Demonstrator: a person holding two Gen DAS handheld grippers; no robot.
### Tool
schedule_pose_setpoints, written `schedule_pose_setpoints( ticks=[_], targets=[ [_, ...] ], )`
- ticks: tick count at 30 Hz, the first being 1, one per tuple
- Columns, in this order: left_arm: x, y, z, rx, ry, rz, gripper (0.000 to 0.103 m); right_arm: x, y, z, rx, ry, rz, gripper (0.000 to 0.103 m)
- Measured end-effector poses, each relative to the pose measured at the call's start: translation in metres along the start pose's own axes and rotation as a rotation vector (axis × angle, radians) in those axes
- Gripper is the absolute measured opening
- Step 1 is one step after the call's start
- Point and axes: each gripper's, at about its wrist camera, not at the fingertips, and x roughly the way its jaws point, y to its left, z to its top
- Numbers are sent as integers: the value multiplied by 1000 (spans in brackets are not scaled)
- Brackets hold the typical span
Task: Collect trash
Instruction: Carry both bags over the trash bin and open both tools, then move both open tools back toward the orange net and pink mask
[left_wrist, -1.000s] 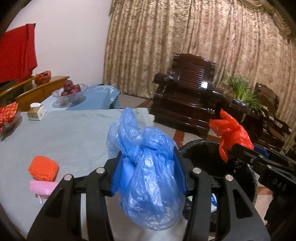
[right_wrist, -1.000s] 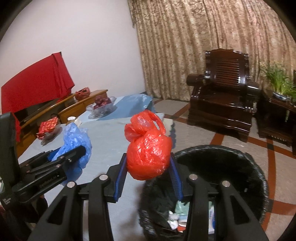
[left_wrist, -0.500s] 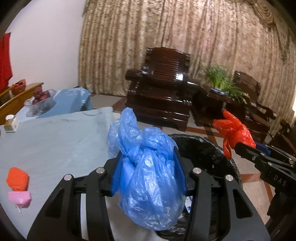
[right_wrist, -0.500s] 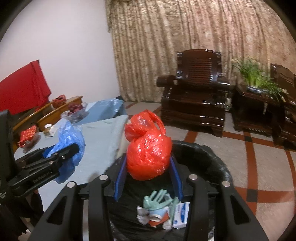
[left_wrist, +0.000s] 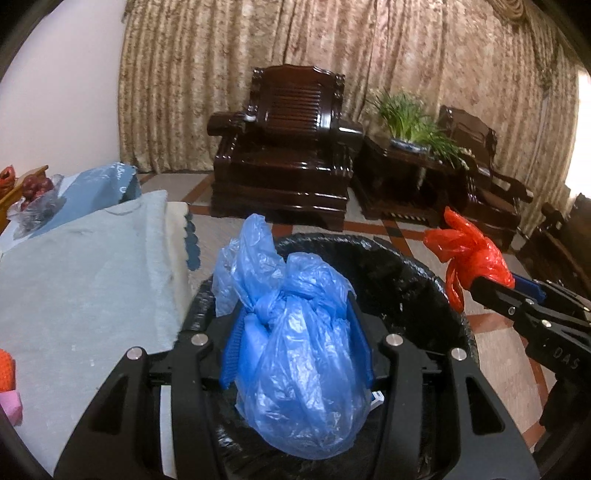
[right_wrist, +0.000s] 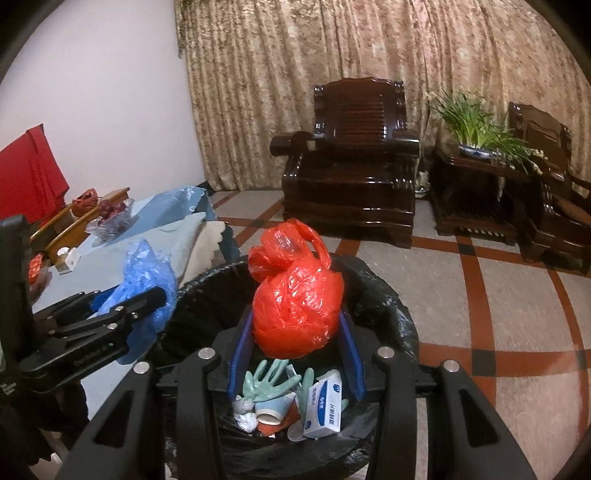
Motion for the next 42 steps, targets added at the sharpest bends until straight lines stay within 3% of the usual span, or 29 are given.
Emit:
schedule_pose_setpoints(
  ticks=[3, 7, 11, 16, 25, 42],
  targets=[
    [9, -5, 0, 6, 12, -10, 50, 4, -8, -3, 6, 6, -10, 44],
    [17, -12, 2, 8, 21, -27, 64, 10, -15, -6, 9, 24, -21, 48],
    [17, -12, 5, 6, 18, -29, 78, 14, -21, -7, 13, 35, -39, 78],
    [5, 9, 6, -15, 6, -12, 85, 9, -17, -8, 13, 17, -37, 97],
    [-46, 69, 7, -95, -56, 117, 90, 7, 6, -3, 7, 1, 8, 97],
    [-154, 194, -34, -228, -116, 418, 90, 23, 169, 2, -205, -8, 254, 97]
  ],
)
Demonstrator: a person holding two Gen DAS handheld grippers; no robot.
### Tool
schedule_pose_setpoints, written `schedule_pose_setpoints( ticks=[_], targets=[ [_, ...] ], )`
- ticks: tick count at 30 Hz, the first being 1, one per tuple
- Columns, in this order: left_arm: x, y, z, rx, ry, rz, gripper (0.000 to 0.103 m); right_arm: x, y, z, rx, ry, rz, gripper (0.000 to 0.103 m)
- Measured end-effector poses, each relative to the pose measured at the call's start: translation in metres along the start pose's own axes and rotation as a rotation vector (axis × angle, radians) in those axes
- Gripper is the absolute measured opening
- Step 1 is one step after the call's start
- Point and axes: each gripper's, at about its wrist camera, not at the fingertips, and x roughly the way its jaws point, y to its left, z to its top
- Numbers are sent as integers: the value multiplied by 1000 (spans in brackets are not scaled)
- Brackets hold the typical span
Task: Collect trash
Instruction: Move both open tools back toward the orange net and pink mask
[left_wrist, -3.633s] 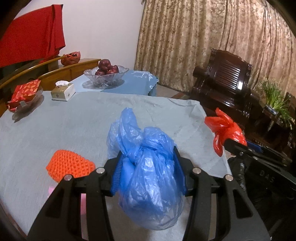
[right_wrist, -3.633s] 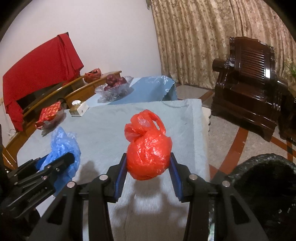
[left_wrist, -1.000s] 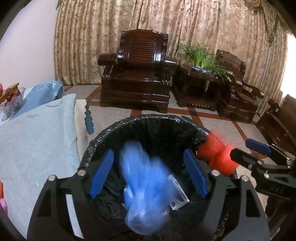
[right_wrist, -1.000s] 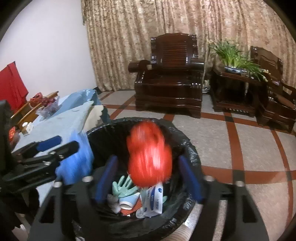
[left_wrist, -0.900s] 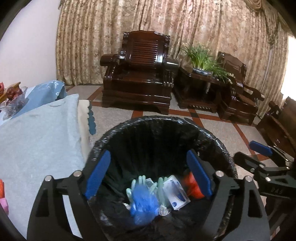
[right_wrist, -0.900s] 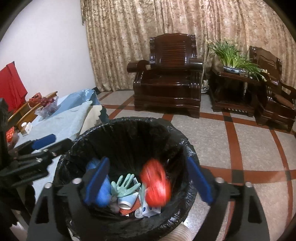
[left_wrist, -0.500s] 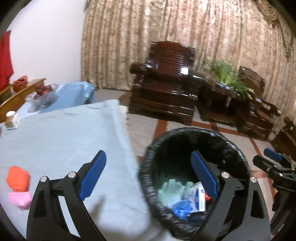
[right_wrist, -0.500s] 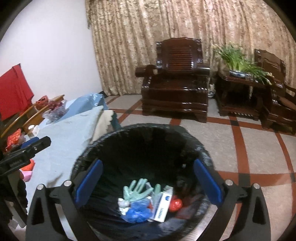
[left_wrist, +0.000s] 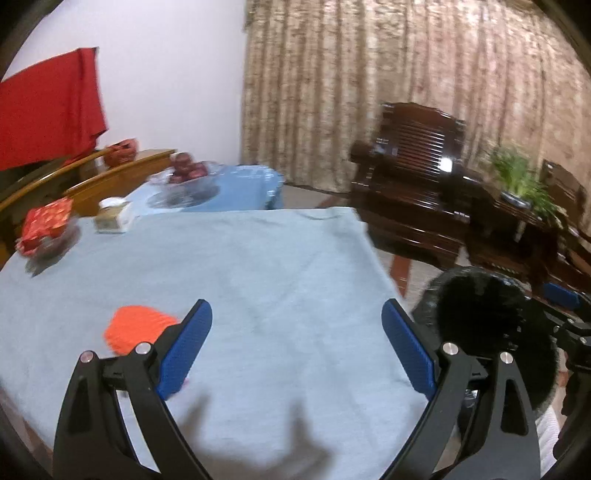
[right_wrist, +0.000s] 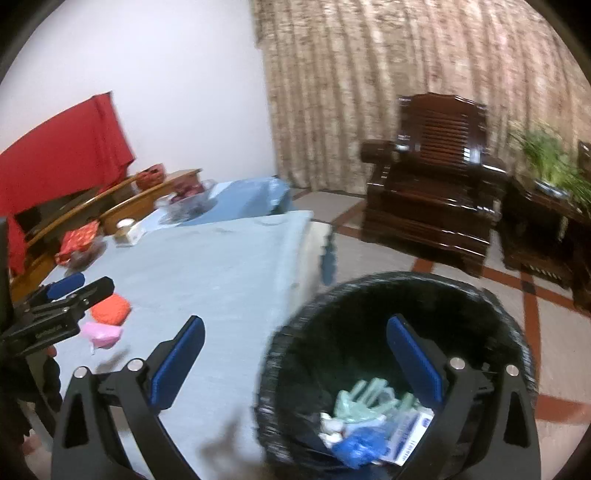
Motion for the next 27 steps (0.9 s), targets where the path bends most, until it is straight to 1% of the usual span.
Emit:
schedule_pose_setpoints(
  ticks=[4, 7, 14, 20, 27],
  targets=[
    [-7, 30, -4, -26, -4, 60, 91, 14, 29, 2, -21, 1, 46, 97],
    [-11, 50, -8, -29, -5, 103, 91, 23, 42, 1, -24, 7, 69, 97],
    [-7, 96, -28, -61, 36, 175, 90, 50, 87, -7, -58, 33, 126, 97],
    [2, 123, -46, -104, 74, 199, 90, 74, 120, -16, -96, 60, 159, 97],
    [28, 142, -63, -149, 141, 194, 90, 97, 139, -22, -121, 102, 170, 97]
  ],
)
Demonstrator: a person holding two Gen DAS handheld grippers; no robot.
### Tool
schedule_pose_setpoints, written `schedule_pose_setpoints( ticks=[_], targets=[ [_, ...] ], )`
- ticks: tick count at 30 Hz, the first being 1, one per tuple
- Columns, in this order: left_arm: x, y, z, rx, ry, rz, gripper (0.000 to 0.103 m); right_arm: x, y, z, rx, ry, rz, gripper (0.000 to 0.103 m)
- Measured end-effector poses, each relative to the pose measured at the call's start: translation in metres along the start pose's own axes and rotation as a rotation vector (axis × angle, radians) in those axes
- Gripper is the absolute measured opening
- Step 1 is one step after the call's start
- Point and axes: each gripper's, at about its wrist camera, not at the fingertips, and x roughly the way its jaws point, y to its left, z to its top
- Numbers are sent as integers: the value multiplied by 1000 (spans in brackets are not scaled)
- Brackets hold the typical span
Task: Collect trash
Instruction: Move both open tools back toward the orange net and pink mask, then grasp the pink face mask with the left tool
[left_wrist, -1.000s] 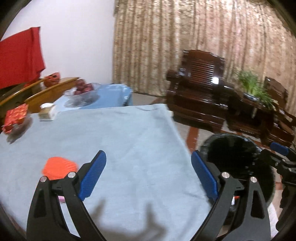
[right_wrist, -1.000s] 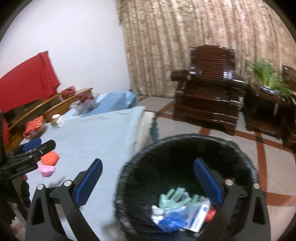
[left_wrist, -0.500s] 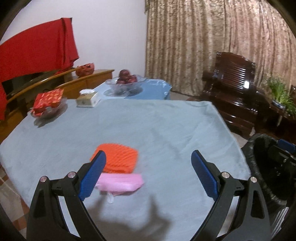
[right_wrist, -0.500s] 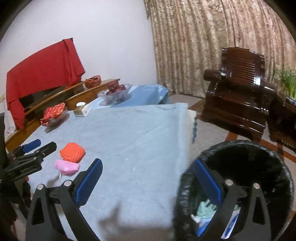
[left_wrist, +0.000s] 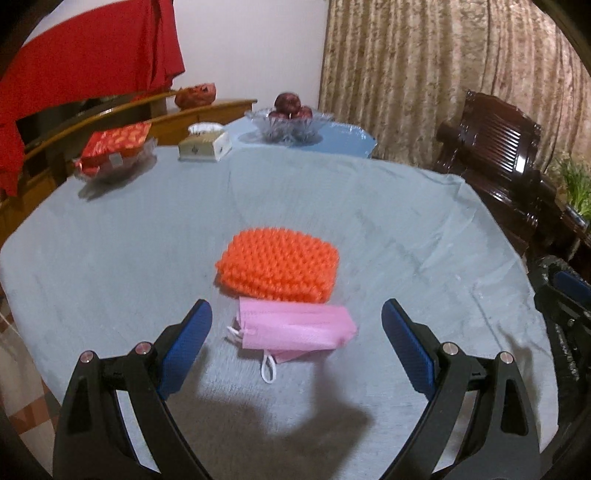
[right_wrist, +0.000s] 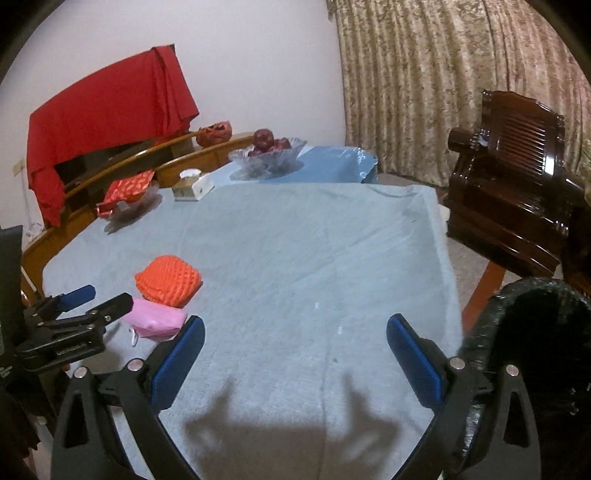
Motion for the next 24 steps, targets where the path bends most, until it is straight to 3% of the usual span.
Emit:
schedule_pose_setpoints(
  ticks=[21, 24],
  targets=[
    [62, 4, -19, -27, 148, -16, 90, 42, 5, -9, -16, 74, -3, 97],
    [62, 1, -20, -15, 154, -35, 74, 46, 6, -9, -10, 78, -2, 97]
  ],
)
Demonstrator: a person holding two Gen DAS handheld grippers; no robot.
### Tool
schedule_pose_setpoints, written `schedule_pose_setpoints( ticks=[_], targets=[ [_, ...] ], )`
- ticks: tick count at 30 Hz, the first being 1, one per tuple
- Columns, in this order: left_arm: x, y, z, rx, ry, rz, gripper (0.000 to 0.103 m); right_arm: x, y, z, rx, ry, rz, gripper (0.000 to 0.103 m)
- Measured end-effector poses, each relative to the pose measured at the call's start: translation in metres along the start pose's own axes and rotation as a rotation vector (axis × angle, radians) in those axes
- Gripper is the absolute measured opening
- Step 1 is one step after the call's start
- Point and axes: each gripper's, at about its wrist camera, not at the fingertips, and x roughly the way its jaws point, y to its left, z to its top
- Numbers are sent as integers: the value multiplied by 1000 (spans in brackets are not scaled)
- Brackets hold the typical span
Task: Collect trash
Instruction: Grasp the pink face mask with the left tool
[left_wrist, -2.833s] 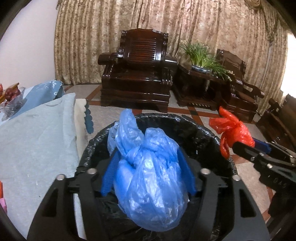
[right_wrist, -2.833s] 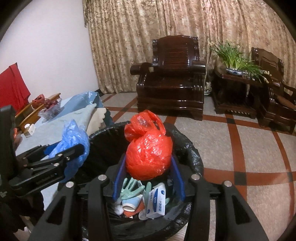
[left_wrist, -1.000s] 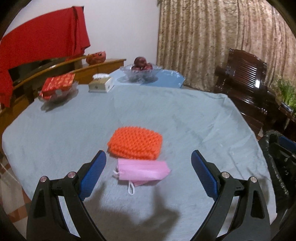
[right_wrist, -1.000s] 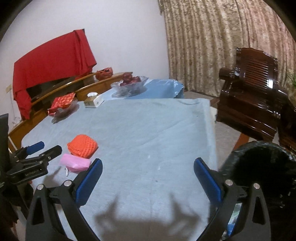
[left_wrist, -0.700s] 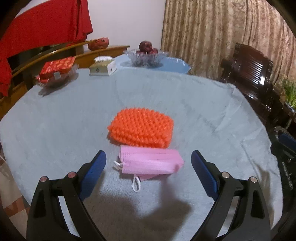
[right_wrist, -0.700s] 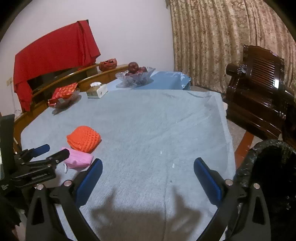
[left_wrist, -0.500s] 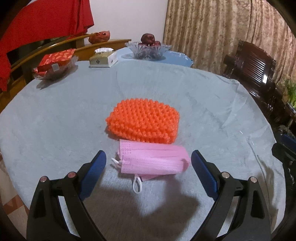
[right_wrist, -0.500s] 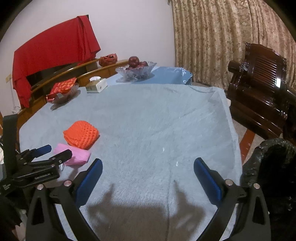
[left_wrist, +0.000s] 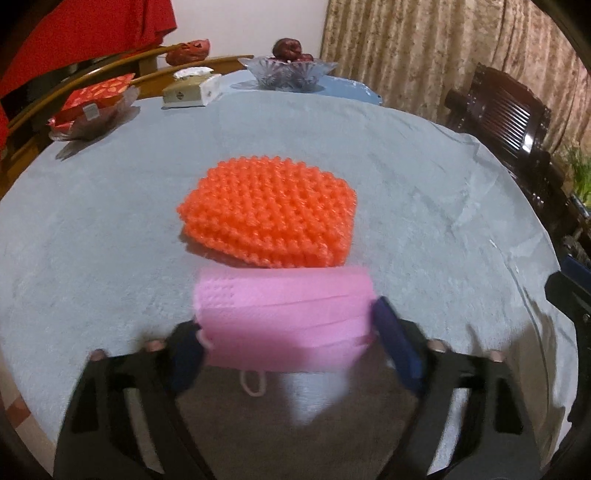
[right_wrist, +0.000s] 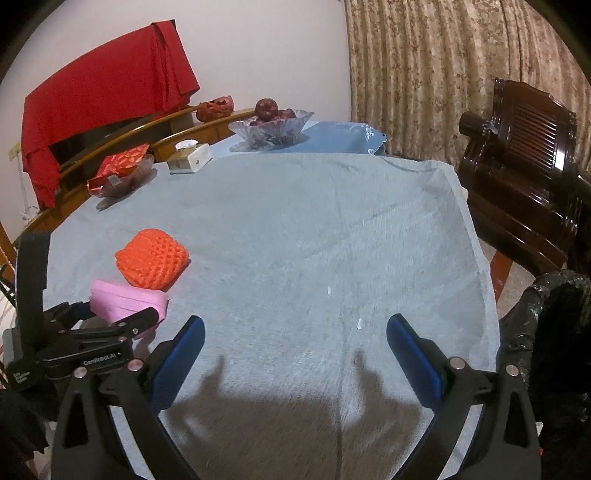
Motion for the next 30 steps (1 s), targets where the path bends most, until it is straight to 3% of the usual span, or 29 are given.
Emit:
schedule_pose_setpoints(
  ticks=[6, 8, 10, 16, 21, 30],
  targets=[
    [-3, -6, -3, 7, -7, -33, 42, 0, 1, 0, -3, -2, 5, 97],
    [-5, -9, -6, 3, -6, -62, 24, 0, 2, 1, -5, -5, 5, 97],
    [-6, -14, -8, 17, -8, -74, 17, -1, 4, 2, -7, -6, 6, 97],
    [-15, -9, -13, -26, -21, -72, 12, -5, 12, 7, -26, -26, 15, 97],
    [-41, 7, -7, -54, -80, -57, 12, -6, 21, 14, -45, -45, 30, 97],
    [-56, 42, 6, -86, -118, 37, 12, 16, 63, 31, -88, -53, 83, 97]
  ],
)
